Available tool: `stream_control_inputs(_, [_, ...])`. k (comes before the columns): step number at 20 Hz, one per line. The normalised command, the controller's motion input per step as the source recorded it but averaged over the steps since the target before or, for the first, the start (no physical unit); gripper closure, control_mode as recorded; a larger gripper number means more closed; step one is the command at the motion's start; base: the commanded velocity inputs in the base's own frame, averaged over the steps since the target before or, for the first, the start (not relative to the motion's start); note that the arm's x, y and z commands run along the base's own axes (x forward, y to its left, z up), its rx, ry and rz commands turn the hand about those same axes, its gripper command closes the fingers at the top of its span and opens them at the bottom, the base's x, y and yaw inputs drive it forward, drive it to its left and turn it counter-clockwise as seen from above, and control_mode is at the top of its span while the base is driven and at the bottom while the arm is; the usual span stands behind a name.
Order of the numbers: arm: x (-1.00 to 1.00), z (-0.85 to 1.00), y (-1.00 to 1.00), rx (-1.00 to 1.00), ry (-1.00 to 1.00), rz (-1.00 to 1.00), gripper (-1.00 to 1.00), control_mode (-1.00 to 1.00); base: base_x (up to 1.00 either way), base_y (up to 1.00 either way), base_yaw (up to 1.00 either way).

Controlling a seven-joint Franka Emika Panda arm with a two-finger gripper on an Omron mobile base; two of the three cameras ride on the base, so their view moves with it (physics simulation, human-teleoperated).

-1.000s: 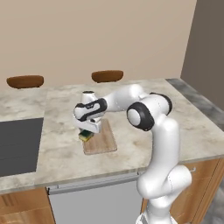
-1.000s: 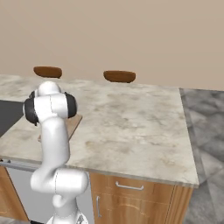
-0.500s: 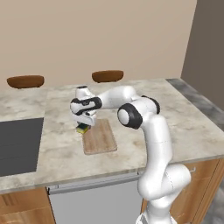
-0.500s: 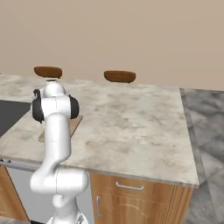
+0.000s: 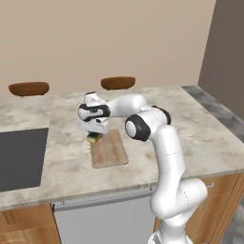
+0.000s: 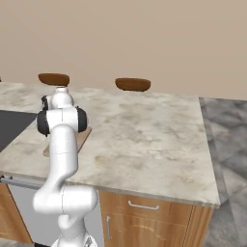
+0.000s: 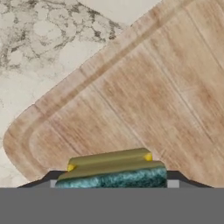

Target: Pick up the sponge from the counter and clean the cutting board by briefly scrubbing or pressing down on the cutting board. Once finished, release the sponge.

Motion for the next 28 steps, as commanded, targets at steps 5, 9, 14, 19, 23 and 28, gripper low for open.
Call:
stream_control_inputs(5, [0.00,-0.54,-1.00,0.00,0.00,0.00,1.00,-1.00,0.00,0.00,0.00])
stream_control_inputs(9, [-0.04,-0.36,-1.00,0.00,-0.03,0.00,1.00,-1.00,0.00,0.00,0.00])
stream_control_inputs(14, [-0.09,-0.09,-0.96,0.00,-0.05,-0.01,1.00,-1.00,0.00,0.00,0.00])
stream_control_inputs(19, [-0.03,-0.29,-0.89,0.00,0.00,-0.03,1.00,-1.00,0.00,0.00,0.00])
stream_control_inputs(23, [-0.42,-0.44,-0.34,0.02,0.00,-0.05,1.00,-1.00,0.00,0.00,0.00])
stream_control_inputs(28, [-0.75,-0.47,0.27,0.02,0.00,-0.07,1.00,-1.00,0.00,0.00,0.00])
